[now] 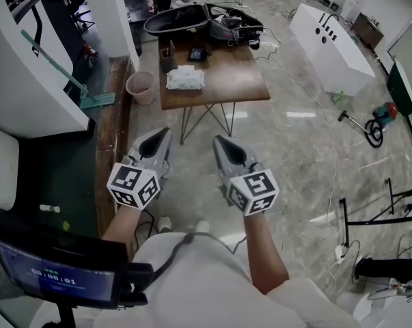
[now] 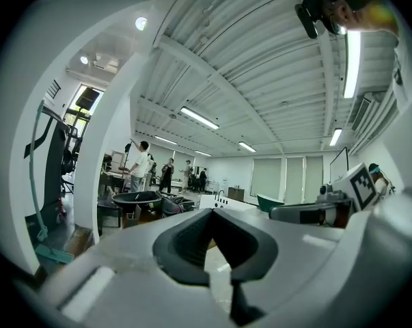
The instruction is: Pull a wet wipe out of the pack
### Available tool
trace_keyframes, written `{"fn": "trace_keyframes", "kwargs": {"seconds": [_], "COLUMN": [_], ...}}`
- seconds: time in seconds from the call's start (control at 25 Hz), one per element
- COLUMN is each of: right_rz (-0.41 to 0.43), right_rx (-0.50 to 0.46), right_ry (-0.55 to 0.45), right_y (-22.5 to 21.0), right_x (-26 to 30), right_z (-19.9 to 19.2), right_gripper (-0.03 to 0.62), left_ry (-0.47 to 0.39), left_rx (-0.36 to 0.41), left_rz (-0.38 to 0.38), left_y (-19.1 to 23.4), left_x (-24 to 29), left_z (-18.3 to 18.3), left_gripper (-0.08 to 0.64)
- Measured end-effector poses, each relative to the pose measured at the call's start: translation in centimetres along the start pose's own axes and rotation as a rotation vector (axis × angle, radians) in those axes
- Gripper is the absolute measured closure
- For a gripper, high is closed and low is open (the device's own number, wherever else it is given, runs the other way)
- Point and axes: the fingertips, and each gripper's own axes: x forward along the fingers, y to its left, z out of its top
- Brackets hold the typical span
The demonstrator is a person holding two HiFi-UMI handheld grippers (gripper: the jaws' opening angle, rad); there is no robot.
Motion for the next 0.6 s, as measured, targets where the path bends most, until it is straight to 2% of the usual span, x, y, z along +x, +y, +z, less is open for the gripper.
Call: {"fn": "trace_keyframes", "kwargs": {"seconds": [0.6], "right_rz": [0.059], "right_rx": [-0.027], "right_ry": [-0.002], "right_y": [-1.8], "right_x": [-1.9], "right_z": [-0.4], "right_gripper": [0.584], "left_ry": [-0.010], "left_rx": [0.004], "left_rz": [0.065], "left_y": [-2.6], "left_x": [0.6], "left_z": [-1.3], "left_gripper": [0.557]}}
